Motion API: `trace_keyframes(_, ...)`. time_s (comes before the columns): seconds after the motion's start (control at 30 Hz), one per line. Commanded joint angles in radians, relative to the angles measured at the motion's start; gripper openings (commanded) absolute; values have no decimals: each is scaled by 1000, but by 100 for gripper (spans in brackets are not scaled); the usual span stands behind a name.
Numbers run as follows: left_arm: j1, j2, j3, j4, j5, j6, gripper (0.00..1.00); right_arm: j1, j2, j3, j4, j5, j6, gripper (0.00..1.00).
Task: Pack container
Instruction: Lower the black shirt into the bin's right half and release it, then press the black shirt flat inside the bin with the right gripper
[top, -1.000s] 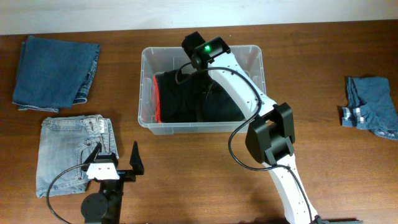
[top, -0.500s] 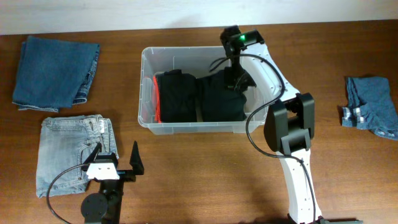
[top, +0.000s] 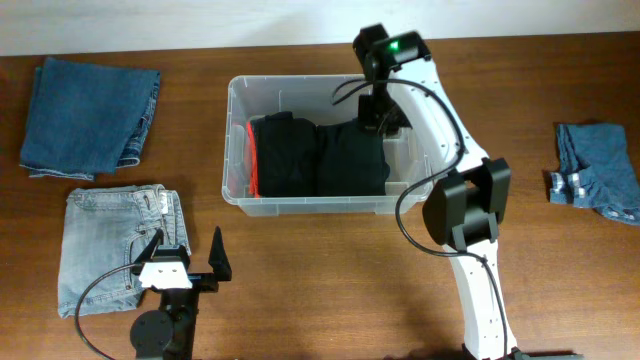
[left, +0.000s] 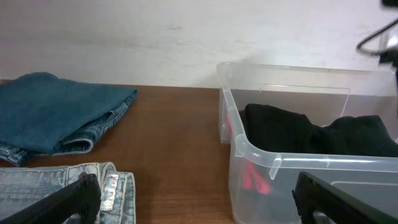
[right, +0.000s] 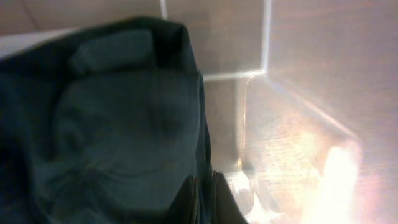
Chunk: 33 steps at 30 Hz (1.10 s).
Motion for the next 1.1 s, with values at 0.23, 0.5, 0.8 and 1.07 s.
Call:
trace_keyframes(0.23, 4, -4, -2, -7, -3, 9, 99, 88, -25, -25, -147, -114, -63, 4)
trace_keyframes(0.5, 4, -4, -2, -7, -3, 9, 100, 95, -25, -242, -98, -43, -18, 4)
trace_keyframes(0.8, 4, -4, -2, -7, -3, 9, 99, 82, -25, -345, 109, 35, -21, 4)
trace_keyframes(1.07, 4, -4, -2, -7, -3, 9, 99, 68, -39, -155, -11, 32, -21, 4)
